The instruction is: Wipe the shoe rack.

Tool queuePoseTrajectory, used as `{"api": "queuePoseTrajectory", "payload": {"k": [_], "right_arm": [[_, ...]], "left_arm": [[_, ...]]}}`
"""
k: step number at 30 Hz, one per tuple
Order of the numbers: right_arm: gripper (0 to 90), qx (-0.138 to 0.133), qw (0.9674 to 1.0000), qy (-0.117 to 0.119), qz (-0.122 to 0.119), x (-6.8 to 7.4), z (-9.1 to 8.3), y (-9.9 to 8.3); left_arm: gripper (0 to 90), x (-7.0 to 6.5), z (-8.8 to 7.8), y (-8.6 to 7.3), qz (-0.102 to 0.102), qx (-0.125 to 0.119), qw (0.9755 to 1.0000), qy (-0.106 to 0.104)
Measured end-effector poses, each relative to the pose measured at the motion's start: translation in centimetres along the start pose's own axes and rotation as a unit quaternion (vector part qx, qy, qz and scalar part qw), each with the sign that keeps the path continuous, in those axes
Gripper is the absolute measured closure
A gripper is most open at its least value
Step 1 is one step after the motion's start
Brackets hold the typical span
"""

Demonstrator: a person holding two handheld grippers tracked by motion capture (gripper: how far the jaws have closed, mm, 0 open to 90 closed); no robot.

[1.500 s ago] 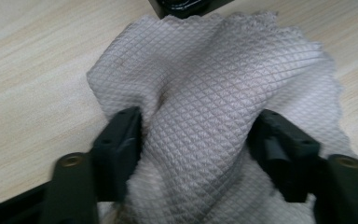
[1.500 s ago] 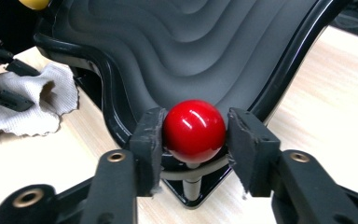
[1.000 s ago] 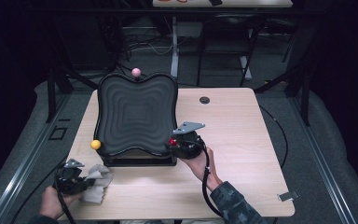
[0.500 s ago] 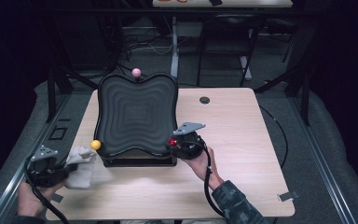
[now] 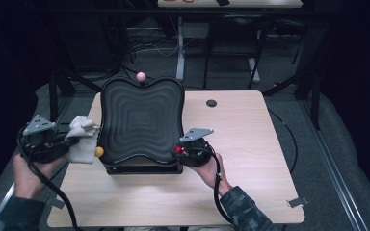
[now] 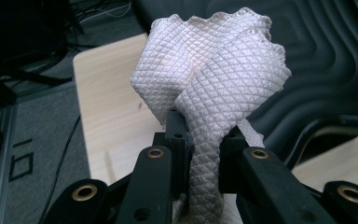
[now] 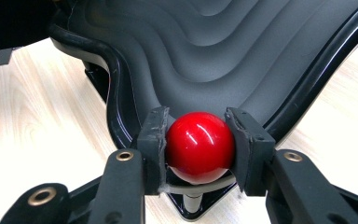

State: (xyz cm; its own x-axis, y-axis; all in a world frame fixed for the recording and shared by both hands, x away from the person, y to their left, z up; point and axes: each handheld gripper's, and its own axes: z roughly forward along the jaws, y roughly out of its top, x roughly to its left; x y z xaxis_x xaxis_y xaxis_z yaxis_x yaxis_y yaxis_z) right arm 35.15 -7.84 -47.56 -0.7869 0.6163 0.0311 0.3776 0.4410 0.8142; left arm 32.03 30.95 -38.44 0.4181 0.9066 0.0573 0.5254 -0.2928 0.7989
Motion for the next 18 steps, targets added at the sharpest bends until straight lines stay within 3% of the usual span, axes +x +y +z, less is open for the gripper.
{"api": "queuePoseTrajectory", "payload": {"k": [8,18], "right_arm": [[60.4,-0.001,1.0000,0.004,-0.002,0.1,-0.2,-0.2],[60.5,-0.001,0.9999,0.008,-0.006,0.2,-0.2,-0.2]], "left_arm": [[79.2,-0.1,3.7,3.1,0.005,0.000,1.0000,-0.006],[79.2,0.2,7.0,7.0,-0.002,-0.007,1.0000,0.005]]}}
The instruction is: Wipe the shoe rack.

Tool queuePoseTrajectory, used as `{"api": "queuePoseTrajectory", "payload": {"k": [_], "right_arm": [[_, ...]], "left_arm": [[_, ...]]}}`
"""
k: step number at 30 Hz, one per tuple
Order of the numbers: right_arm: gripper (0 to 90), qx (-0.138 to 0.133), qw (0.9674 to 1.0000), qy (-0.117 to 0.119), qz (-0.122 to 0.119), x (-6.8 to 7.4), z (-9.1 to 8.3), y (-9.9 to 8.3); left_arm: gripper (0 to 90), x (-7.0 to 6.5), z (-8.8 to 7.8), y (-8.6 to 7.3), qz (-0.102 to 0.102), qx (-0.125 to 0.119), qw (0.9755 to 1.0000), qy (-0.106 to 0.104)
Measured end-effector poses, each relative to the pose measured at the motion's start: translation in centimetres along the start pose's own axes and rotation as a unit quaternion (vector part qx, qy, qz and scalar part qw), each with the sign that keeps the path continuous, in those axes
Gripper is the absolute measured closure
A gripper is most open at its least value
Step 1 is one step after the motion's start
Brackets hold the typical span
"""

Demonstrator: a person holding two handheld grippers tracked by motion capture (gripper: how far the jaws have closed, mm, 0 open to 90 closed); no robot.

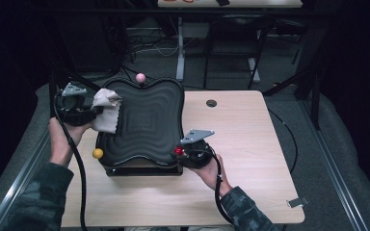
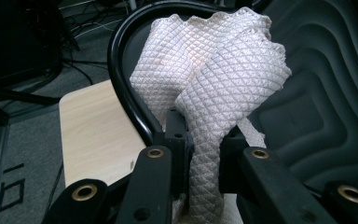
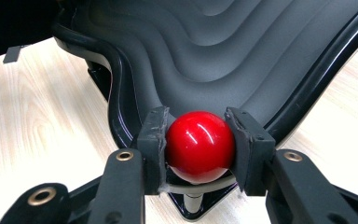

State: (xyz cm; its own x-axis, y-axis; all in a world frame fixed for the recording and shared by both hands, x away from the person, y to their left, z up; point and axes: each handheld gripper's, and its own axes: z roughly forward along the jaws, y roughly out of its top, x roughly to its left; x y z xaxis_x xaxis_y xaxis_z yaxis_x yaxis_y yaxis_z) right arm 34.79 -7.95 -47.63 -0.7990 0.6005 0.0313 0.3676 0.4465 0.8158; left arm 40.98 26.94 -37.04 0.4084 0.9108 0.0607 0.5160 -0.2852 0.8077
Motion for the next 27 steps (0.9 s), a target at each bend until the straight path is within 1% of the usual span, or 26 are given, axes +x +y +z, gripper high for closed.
{"api": "queuePoseTrajectory", "payload": {"k": [4,6,10,14,17,20,22,23,24,27], "right_arm": [[60.5,0.001,0.9999,0.008,-0.007,0.1,-0.1,0.0],[60.5,0.001,0.9998,0.013,-0.014,0.1,-0.1,-0.1],[60.5,-0.001,0.9998,0.017,-0.014,0.1,-0.1,-0.1],[60.5,0.000,0.9998,0.018,-0.013,0.1,-0.1,-0.1],[60.5,0.002,0.9998,0.017,-0.014,0.1,-0.1,-0.1],[60.5,0.001,0.9997,0.018,-0.016,0.1,0.0,-0.1],[60.5,0.003,0.9997,0.016,-0.018,0.1,-0.1,-0.1],[60.5,0.003,0.9997,0.016,-0.019,0.1,-0.1,-0.1],[60.5,0.002,0.9997,0.017,-0.019,0.1,-0.1,-0.1],[60.5,0.002,0.9997,0.016,-0.020,0.1,0.0,-0.1]], "left_arm": [[79.1,0.1,1.0,1.0,-0.001,0.005,1.0000,0.007],[79.1,0.3,1.5,1.3,-0.007,0.006,0.9999,0.006],[79.1,0.5,2.6,1.9,-0.011,0.013,0.9998,0.010],[79.0,0.7,3.9,2.2,-0.013,0.018,0.9995,0.021],[78.9,0.9,4.9,2.5,-0.025,0.021,0.9993,0.019],[78.8,1.1,5.6,2.9,-0.032,0.021,0.9990,0.021],[78.8,1.0,6.1,3.2,-0.032,0.026,0.9988,0.025],[78.7,1.0,6.4,3.3,-0.030,0.025,0.9988,0.029],[78.7,1.0,6.5,3.4,-0.026,0.030,0.9987,0.033],[78.7,1.0,7.1,3.4,-0.029,0.034,0.9985,0.032]]}}
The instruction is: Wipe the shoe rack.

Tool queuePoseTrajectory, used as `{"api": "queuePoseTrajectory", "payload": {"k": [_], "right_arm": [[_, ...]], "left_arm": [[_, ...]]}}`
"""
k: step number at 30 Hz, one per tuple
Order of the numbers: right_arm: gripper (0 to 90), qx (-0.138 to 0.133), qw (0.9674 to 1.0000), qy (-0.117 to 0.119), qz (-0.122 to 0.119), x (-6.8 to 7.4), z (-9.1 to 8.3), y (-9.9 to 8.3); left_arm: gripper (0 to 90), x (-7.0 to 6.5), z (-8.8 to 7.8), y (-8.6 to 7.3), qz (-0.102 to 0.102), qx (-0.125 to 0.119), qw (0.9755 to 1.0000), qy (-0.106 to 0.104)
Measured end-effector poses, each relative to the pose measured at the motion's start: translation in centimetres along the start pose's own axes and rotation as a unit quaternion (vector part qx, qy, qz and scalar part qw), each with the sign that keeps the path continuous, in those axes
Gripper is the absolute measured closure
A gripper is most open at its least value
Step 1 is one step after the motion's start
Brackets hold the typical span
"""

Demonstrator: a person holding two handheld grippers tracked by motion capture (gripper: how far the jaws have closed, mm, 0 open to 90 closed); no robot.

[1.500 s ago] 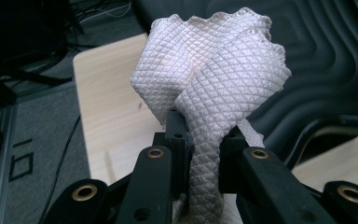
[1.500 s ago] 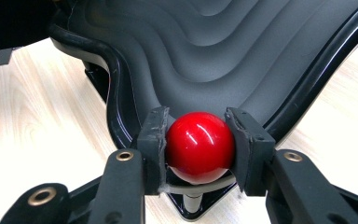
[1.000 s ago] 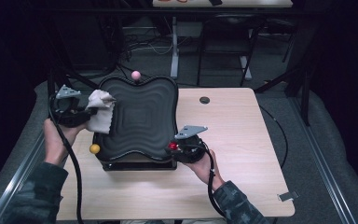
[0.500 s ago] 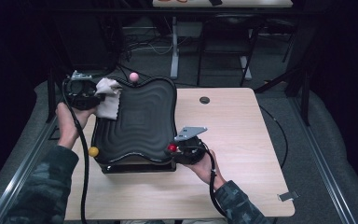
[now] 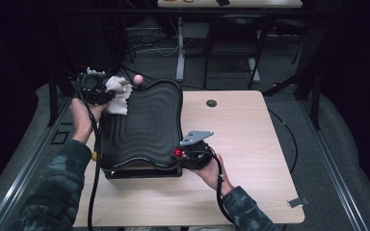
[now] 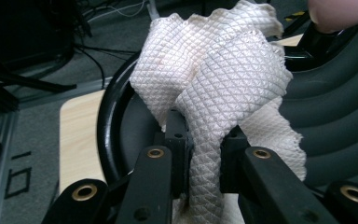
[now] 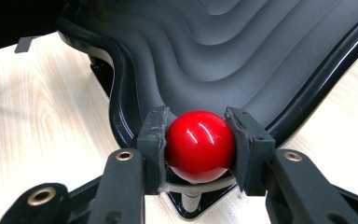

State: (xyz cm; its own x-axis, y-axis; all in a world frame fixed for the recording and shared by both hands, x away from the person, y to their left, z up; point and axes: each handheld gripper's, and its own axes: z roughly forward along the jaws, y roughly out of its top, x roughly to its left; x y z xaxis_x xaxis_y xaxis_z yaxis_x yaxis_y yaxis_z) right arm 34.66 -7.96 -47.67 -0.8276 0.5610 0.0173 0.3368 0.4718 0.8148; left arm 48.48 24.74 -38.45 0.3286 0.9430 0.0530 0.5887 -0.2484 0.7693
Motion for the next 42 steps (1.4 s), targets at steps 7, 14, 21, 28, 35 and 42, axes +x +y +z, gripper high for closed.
{"api": "queuePoseTrajectory", "payload": {"k": [7,14,21,28,35,42], "right_arm": [[60.5,-0.006,0.9999,-0.007,-0.007,0.2,0.0,-0.2],[60.5,-0.006,0.9999,-0.008,-0.010,0.2,0.1,-0.2],[60.5,-0.005,0.9999,-0.010,-0.011,0.2,0.1,-0.1],[60.5,-0.004,0.9999,-0.010,-0.011,0.2,0.1,-0.1],[60.5,-0.004,0.9999,-0.009,-0.011,0.2,0.1,-0.1],[60.5,-0.004,0.9999,-0.009,-0.010,0.2,0.1,-0.1]], "left_arm": [[78.8,0.2,0.0,-0.3,-0.008,0.001,0.9999,-0.008],[78.9,-0.1,-0.3,-1.1,-0.009,0.007,0.9999,-0.009],[78.9,-0.4,-0.7,-2.3,-0.014,0.009,0.9997,-0.016],[78.7,-0.6,-1.3,-3.6,-0.023,0.014,0.9995,-0.019],[78.4,-1.2,-2.0,-5.4,-0.030,0.014,0.9991,-0.027],[78.3,-1.6,-2.7,-7.4,-0.035,0.013,0.9988,-0.032]]}}
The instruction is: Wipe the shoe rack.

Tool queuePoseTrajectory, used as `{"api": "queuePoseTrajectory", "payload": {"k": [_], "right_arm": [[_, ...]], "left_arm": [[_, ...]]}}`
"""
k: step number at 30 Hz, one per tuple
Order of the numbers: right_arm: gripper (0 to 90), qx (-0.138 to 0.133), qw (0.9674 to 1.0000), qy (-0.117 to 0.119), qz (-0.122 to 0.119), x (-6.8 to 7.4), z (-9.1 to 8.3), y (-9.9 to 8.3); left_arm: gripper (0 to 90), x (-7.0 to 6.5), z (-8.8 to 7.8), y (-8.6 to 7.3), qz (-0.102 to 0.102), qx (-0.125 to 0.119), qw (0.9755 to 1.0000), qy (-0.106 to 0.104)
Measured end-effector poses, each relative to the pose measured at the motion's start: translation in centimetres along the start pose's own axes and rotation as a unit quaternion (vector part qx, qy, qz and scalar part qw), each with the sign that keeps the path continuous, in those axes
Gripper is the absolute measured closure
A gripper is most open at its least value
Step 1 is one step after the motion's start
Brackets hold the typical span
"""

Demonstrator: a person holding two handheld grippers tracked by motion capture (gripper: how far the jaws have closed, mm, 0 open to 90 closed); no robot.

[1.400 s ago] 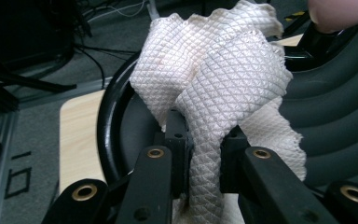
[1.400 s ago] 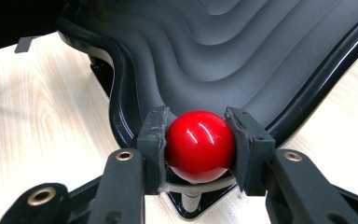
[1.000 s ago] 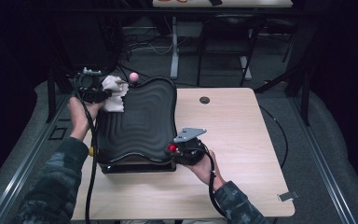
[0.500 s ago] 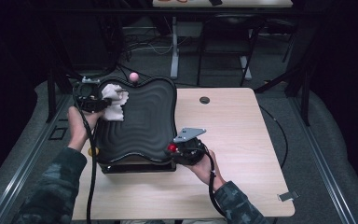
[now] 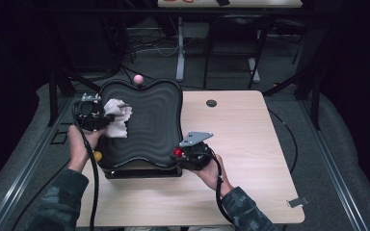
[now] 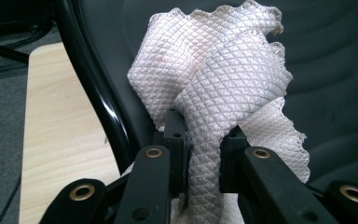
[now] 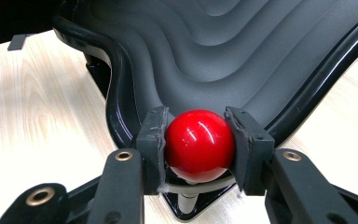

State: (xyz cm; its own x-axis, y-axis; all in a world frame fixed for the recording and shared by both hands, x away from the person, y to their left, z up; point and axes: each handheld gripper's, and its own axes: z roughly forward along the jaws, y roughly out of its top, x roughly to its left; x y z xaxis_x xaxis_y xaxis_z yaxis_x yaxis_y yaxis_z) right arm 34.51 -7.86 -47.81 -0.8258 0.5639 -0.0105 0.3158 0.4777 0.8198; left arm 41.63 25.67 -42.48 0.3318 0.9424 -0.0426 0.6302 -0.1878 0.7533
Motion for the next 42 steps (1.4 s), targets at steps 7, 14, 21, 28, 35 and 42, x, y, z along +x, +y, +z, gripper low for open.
{"api": "queuePoseTrajectory", "payload": {"k": [7,14,21,28,35,42], "right_arm": [[60.5,0.002,1.0000,0.000,0.000,0.0,0.0,0.0],[60.5,0.001,1.0000,-0.001,0.001,0.0,0.0,0.0],[60.5,0.001,1.0000,-0.002,0.001,0.0,0.0,0.0],[60.5,0.001,1.0000,-0.002,0.002,0.1,0.0,0.0],[60.5,0.001,1.0000,-0.002,0.002,0.1,0.0,0.0],[60.5,0.001,1.0000,-0.002,0.002,0.1,0.0,0.0]], "left_arm": [[78.3,-0.2,-0.6,-1.6,-0.006,-0.001,1.0000,-0.007],[78.4,-0.5,-1.1,-3.3,-0.001,-0.002,1.0000,-0.009],[78.5,-0.8,-1.6,-4.6,0.001,-0.001,0.9999,-0.012],[78.8,-1.2,-2.0,-5.5,0.010,0.007,0.9998,-0.014],[78.9,-1.4,-2.3,-6.1,0.016,0.013,0.9997,-0.014],[79.0,-1.9,-2.4,-6.4,0.030,0.016,0.9994,-0.001]]}}
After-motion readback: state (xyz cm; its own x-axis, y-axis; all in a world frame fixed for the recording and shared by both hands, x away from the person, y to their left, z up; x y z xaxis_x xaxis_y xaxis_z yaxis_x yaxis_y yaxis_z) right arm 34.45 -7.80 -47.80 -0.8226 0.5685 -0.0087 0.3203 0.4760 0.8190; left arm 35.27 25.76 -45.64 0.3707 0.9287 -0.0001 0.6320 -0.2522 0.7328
